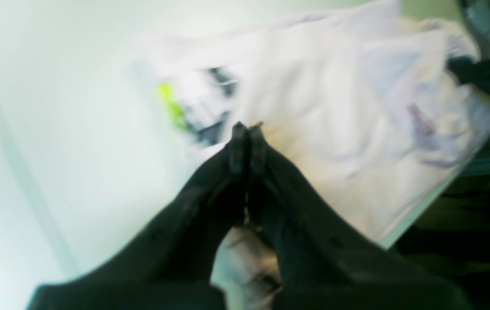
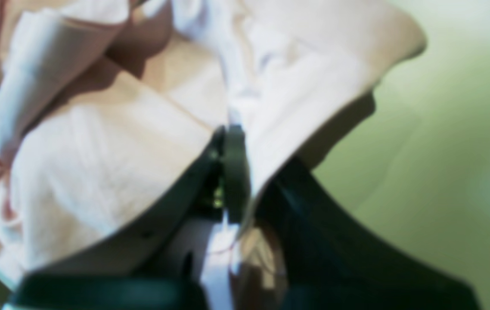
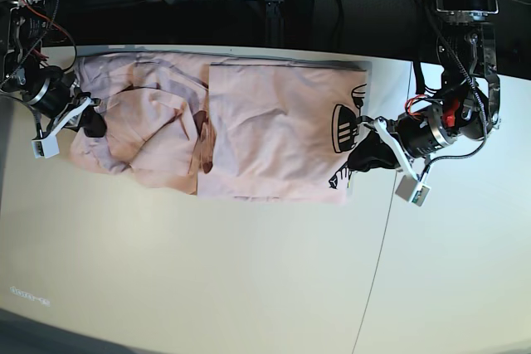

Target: Fold the T-shirt properly

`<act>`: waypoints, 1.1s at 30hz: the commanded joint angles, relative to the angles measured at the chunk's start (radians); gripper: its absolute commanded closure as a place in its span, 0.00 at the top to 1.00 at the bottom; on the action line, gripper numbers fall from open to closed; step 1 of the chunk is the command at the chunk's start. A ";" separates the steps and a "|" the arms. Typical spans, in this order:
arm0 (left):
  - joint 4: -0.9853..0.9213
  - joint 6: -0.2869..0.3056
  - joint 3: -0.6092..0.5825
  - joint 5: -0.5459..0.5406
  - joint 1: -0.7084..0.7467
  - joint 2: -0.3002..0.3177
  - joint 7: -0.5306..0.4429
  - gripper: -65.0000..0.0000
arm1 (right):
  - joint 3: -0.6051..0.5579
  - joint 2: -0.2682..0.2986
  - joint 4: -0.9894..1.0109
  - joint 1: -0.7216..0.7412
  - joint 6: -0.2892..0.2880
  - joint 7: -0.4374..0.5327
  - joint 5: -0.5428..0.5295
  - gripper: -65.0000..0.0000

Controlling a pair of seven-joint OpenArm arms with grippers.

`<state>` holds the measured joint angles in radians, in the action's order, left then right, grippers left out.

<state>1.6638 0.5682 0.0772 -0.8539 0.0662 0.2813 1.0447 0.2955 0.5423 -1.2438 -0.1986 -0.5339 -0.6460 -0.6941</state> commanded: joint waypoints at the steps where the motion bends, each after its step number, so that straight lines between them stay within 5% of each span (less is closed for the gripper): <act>1: 0.016 0.020 0.004 -0.018 -0.013 0.018 -0.011 0.00 | 0.019 0.037 0.015 -0.013 -0.028 -0.083 0.093 0.00; 7: 0.016 0.021 0.003 -0.018 0.005 0.062 0.000 0.00 | 0.129 0.093 0.024 -0.013 -0.028 -0.081 0.074 0.00; 13: 0.016 0.024 0.003 -0.010 0.068 0.065 -0.002 0.00 | 0.260 0.094 0.019 -0.013 -0.031 -0.118 -0.116 0.00; 18: 0.016 0.024 0.003 0.018 0.112 0.065 -0.038 0.00 | 0.324 0.094 -0.016 -0.013 -0.031 -0.133 -0.164 0.00; 33: 0.016 0.024 0.000 0.020 0.137 0.062 -0.058 0.00 | 0.335 0.087 -0.348 -0.013 -0.032 -0.175 -0.230 0.00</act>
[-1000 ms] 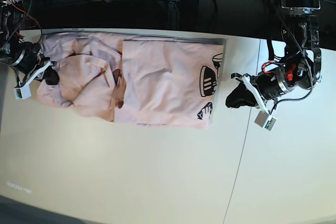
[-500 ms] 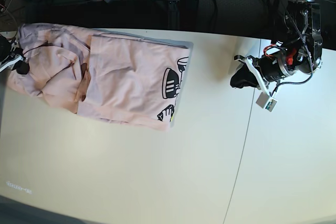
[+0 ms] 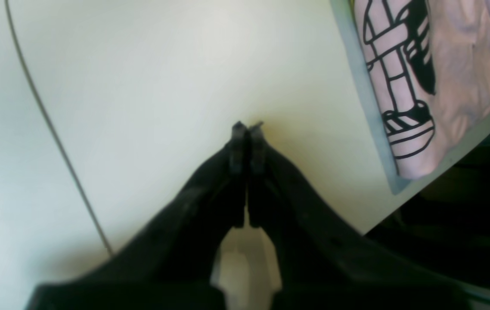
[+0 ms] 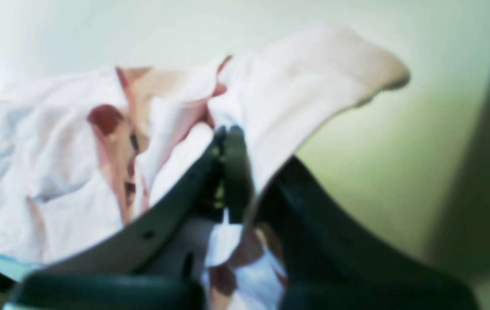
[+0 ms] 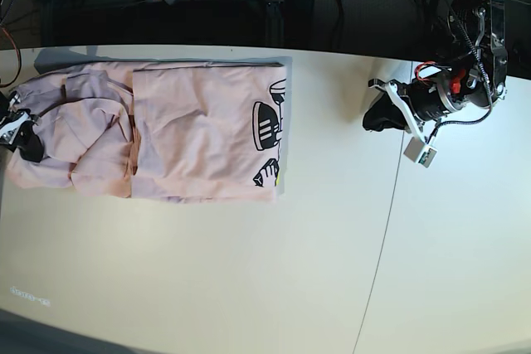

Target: Fold the T-shirt properly

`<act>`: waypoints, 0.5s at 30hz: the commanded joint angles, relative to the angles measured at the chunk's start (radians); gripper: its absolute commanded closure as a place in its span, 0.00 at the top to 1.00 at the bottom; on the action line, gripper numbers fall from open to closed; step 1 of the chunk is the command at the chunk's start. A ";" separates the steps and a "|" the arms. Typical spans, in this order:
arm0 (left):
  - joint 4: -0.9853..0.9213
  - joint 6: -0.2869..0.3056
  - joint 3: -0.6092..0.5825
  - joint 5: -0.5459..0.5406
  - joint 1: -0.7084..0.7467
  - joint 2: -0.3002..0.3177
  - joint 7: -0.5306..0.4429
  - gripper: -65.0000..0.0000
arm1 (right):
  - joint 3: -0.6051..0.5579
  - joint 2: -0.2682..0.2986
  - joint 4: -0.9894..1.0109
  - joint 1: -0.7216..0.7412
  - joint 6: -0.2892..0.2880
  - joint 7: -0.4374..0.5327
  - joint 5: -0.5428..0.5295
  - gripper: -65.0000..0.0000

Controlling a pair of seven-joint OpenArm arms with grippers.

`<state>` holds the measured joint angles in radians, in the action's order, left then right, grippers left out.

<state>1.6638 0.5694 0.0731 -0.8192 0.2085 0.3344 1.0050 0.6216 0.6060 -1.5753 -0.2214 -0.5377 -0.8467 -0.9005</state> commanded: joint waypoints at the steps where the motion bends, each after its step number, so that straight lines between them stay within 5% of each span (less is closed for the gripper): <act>1: 0.016 0.023 0.004 -0.013 -0.003 0.003 -0.018 0.00 | 0.000 0.023 -0.032 0.010 -0.028 0.024 -0.023 0.00; 15: -0.099 0.023 0.004 0.065 0.027 -0.119 -0.041 0.00 | -0.285 0.022 -0.213 0.014 -0.027 0.047 0.116 0.00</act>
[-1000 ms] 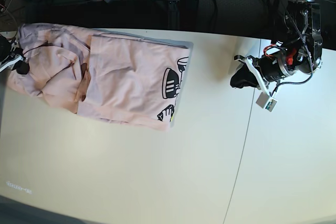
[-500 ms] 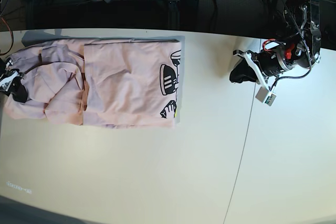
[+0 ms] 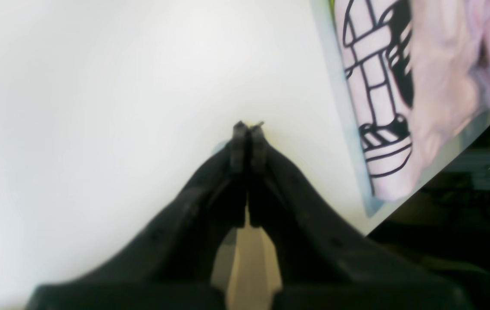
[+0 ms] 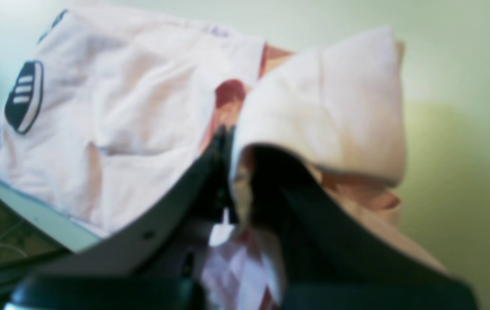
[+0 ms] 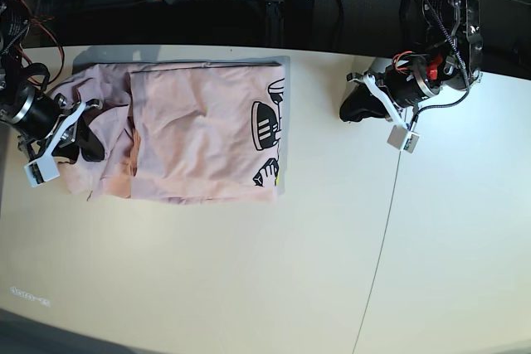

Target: Fold the T-shirt properly

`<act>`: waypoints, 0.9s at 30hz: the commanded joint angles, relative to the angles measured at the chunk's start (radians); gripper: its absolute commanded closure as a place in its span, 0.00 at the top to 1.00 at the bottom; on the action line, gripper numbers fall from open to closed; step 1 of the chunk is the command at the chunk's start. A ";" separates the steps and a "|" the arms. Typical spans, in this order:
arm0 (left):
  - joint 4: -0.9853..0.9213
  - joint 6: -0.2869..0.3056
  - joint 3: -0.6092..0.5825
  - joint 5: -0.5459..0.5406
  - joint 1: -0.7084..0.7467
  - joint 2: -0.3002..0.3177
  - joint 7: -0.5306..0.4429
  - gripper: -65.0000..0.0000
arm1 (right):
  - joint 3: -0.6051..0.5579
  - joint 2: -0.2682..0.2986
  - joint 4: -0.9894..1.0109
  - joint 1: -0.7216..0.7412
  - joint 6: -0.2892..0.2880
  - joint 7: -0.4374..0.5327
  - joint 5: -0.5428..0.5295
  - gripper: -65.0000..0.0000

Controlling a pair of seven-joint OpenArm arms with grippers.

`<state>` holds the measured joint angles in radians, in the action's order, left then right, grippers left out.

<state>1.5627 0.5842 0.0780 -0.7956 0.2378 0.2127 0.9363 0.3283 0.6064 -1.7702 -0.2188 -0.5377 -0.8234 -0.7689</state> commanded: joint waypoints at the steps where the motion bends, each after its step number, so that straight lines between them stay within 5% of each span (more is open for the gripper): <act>1: -0.015 0.008 -0.001 0.040 -0.003 0.001 0.027 0.00 | 0.003 0.021 -0.031 0.011 -0.027 0.025 -0.016 0.00; 9: -0.110 0.008 -0.007 0.038 -0.004 -0.002 -0.017 0.00 | -0.033 -0.103 -0.124 0.026 -0.027 0.051 -0.008 0.00; 20: -0.117 0.007 -0.194 0.092 -0.008 -0.002 -0.061 0.00 | -0.265 -0.284 -0.123 0.111 -0.023 0.062 0.211 0.00; 27: -0.117 0.007 -0.262 0.104 -0.008 -0.002 -0.066 0.00 | -0.381 -0.347 -0.123 0.111 -0.008 0.072 0.364 0.00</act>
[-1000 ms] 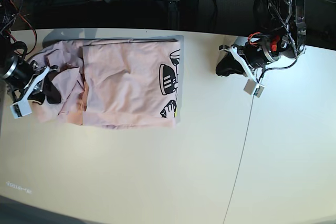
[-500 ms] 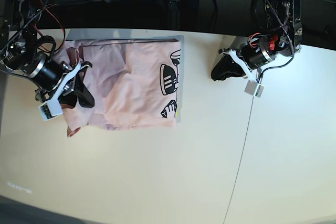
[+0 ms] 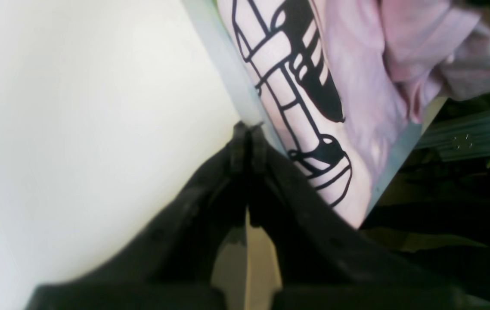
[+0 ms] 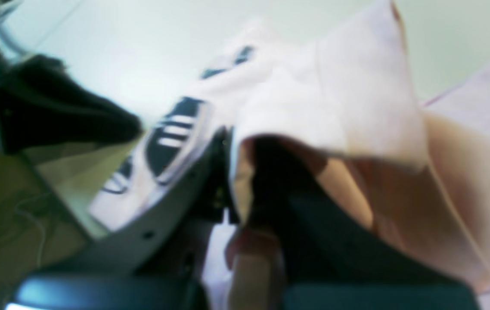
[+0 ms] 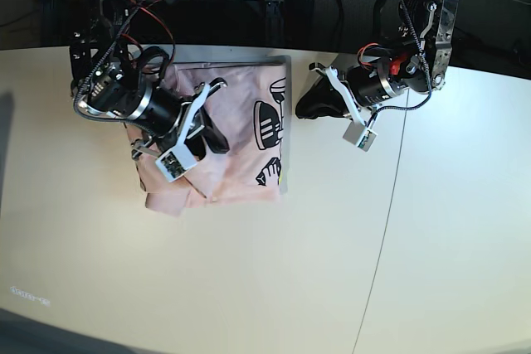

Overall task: Fold the T-shirt properly
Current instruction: 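Grasp the stack edge with the right gripper and fold it over the stack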

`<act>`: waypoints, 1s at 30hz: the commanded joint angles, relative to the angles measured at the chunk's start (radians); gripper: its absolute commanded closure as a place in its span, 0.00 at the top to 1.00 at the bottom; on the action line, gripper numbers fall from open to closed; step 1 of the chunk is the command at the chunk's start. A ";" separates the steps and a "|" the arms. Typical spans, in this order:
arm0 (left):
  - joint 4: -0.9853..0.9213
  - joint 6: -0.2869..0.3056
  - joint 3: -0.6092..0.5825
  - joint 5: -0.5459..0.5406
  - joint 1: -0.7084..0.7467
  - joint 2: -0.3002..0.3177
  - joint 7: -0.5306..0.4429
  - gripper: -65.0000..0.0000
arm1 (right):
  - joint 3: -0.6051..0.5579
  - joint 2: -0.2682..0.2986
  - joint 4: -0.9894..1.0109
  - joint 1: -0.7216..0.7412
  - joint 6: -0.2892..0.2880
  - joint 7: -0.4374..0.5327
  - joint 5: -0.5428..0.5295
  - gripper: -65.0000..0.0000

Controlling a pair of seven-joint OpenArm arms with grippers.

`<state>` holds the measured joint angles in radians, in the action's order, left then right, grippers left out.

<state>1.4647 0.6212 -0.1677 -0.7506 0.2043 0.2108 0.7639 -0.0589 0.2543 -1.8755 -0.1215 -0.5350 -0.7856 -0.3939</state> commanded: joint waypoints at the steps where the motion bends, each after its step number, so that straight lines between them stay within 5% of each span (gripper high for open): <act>1: -0.019 -0.030 -0.017 0.056 0.023 -0.001 0.106 0.00 | -0.008 -0.002 -0.018 0.013 -0.010 0.035 0.012 0.00; 11: -0.018 -0.029 -0.016 0.010 0.021 0.001 0.117 0.00 | -0.115 -0.023 -0.015 0.014 -0.007 0.075 0.171 0.00; 16: 0.014 0.040 -0.016 -0.126 -0.006 0.001 0.214 0.00 | -0.175 -0.023 0.004 0.014 -0.007 0.084 0.216 0.00; 20: 0.087 0.042 0.003 -0.121 -0.005 0.003 0.212 0.00 | -0.225 -0.023 0.010 0.014 -0.007 0.084 0.282 0.00; 30: 0.161 0.042 0.144 -0.130 -0.006 0.009 0.222 0.00 | -0.237 -0.042 0.010 0.031 -0.006 0.116 0.294 0.00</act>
<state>1.6054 0.6540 -0.0288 -0.8589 0.2073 0.2131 0.9993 -0.2962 0.2165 -1.8500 -0.1051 -0.5343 -0.6994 -0.0883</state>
